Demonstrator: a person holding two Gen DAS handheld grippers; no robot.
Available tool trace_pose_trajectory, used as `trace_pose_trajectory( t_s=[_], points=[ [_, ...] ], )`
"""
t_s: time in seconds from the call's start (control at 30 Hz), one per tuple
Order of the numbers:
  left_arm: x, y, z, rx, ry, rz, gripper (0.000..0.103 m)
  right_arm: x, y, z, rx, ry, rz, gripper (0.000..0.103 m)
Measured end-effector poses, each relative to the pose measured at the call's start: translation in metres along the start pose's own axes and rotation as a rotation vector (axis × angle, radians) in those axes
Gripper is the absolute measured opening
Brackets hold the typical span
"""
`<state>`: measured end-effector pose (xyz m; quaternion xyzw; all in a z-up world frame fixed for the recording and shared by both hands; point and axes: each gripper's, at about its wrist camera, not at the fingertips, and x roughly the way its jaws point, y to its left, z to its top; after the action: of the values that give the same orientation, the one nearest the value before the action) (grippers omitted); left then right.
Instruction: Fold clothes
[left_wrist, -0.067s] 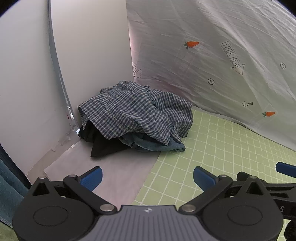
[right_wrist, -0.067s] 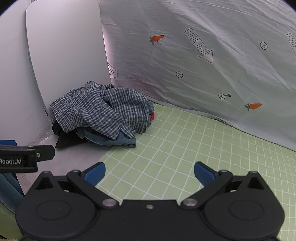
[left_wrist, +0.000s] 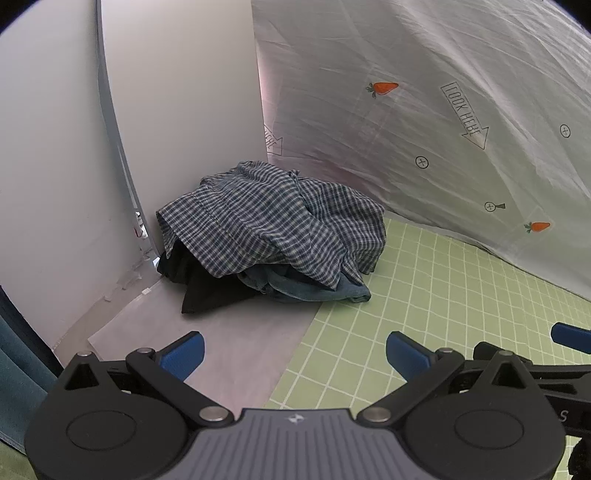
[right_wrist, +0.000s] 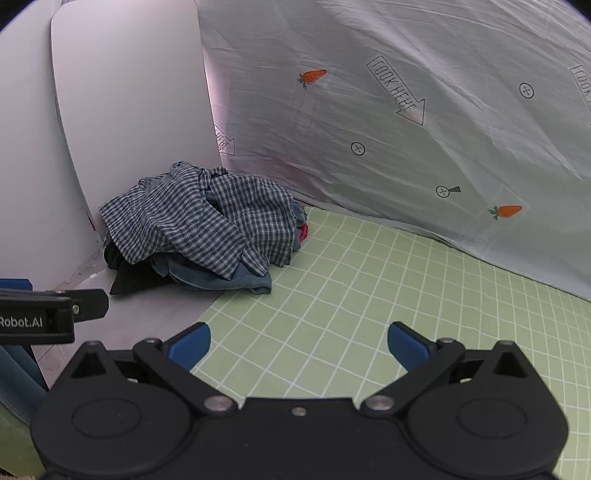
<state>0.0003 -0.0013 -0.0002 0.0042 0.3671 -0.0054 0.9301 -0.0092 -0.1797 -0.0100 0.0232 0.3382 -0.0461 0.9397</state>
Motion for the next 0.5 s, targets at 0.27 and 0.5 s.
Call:
trace_pose_trajectory(
  t_s=[0.27, 0.5],
  points=[
    [0.0006, 0.0021, -0.0007, -0.014, 0.005, -0.015, 0.103, 0.0005, -0.0001, 0.0008, 0.004, 0.001, 0.006, 0.103],
    [0.0034, -0.0019, -0.0043, -0.006, -0.004, -0.007, 0.103, 0.0017, 0.0021, -0.0011, -0.003, -0.002, 0.002, 0.103]
  ],
)
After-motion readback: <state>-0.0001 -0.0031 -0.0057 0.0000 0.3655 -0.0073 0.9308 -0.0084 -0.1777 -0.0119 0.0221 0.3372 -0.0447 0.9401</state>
